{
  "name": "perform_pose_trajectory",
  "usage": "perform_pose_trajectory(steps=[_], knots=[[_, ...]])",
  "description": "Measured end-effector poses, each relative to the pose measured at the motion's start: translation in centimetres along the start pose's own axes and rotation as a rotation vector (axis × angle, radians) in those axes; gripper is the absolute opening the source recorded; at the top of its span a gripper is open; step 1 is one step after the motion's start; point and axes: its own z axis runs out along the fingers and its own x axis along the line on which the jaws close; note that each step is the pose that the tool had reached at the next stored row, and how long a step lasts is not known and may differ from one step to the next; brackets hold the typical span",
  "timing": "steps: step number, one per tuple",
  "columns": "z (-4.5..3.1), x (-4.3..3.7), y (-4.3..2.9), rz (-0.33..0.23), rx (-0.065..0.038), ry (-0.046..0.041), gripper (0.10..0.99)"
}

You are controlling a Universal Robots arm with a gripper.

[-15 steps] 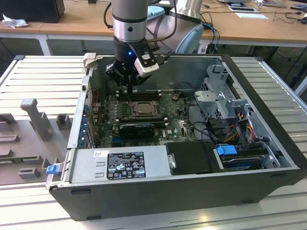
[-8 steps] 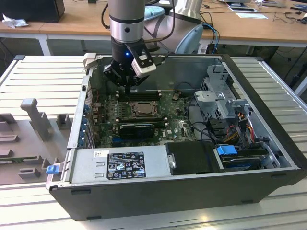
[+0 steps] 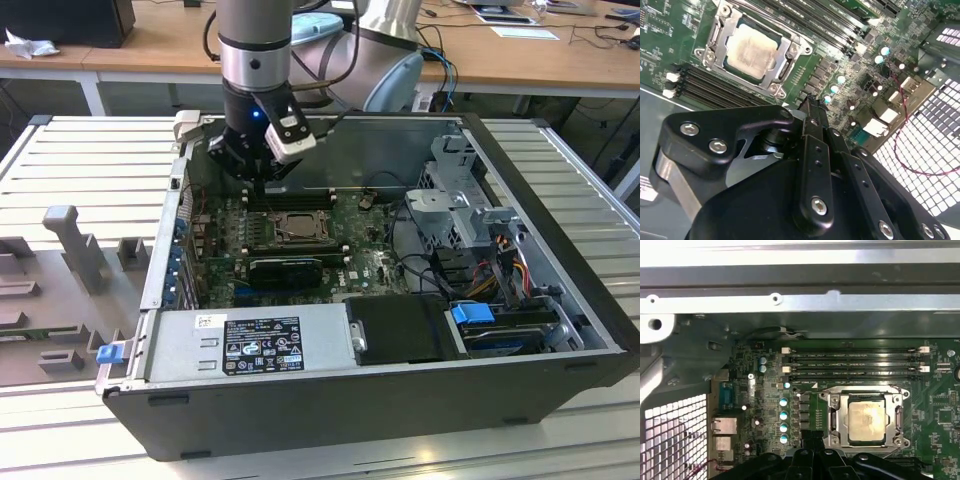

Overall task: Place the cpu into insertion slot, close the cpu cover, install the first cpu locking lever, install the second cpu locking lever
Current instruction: 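Install the first cpu locking lever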

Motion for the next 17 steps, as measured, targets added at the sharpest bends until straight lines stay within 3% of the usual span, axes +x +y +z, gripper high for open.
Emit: perform_pose_trajectory(steps=[1, 2, 9, 13, 17], knots=[[0.25, 0.91, -0.01, 0.0, 0.0, -0.0011, 0.106], [0.39, 1.22, 0.0, 0.0, 0.0, -0.0015, 0.106], [0.65, 1.34, 0.79, 0.0, -0.001, -0.0015, 0.106], [1.03, 1.71, 2.14, 0.0, -0.002, -0.0015, 0.106], [1.26, 1.71, 2.62, 0.0, -0.002, -0.0015, 0.106]])
